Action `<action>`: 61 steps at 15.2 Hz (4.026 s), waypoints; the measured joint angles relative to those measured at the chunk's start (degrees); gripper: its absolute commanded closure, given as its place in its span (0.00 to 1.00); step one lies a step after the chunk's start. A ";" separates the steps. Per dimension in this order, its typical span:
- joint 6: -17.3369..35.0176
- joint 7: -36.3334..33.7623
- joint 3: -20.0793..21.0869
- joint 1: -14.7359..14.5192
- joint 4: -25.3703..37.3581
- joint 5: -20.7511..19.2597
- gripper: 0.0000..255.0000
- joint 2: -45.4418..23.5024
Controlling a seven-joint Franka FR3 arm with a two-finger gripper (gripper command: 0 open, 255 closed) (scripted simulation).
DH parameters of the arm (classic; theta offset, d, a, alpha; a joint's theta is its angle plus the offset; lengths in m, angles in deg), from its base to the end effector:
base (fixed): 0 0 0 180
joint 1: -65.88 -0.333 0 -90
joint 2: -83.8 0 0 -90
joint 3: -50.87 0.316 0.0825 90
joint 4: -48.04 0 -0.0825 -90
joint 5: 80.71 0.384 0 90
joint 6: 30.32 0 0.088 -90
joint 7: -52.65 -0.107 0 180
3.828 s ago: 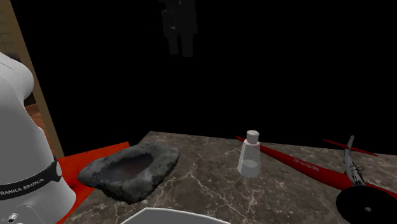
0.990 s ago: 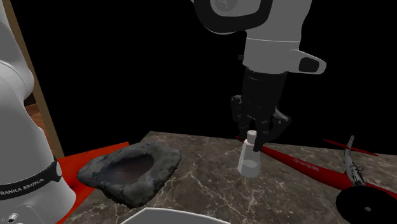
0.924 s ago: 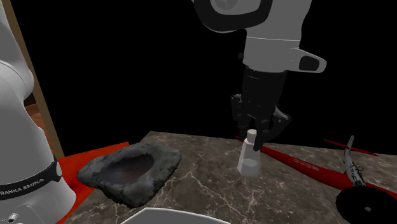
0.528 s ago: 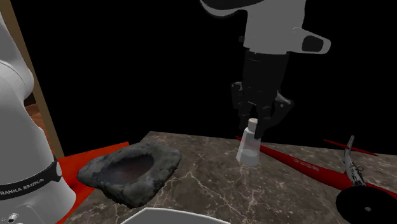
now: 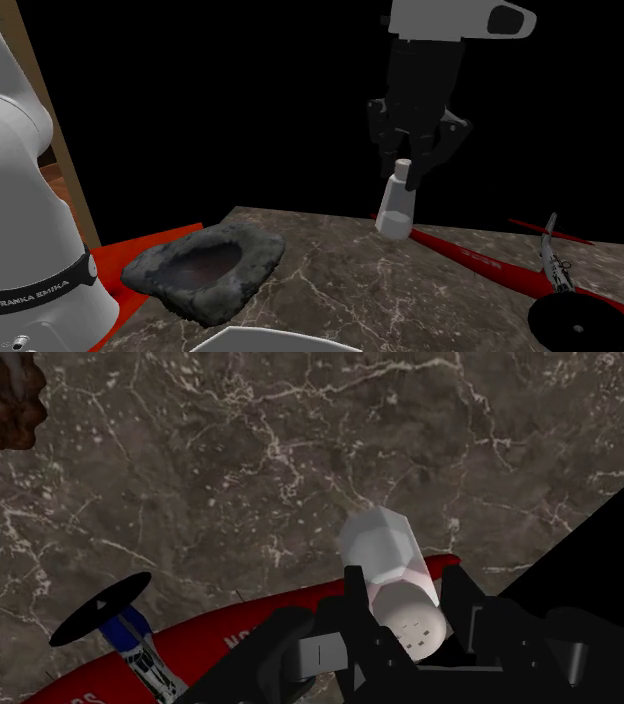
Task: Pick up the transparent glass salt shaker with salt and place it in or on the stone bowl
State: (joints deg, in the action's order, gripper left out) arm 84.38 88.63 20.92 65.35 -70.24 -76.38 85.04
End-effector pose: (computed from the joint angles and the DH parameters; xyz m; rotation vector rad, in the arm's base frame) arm 0.4713 -0.2618 0.4378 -3.0490 -0.1247 -0.0086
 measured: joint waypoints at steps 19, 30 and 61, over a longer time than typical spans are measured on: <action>-13.50 -2.41 0.57 -0.23 9.96 -2.33 1.00 4.15; -18.13 -9.78 6.42 2.90 -9.93 -11.66 1.00 30.58; -18.53 -12.08 8.92 11.08 -38.89 -17.79 1.00 59.43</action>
State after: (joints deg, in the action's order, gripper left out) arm 65.85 76.56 29.84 76.43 -109.13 -94.17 144.47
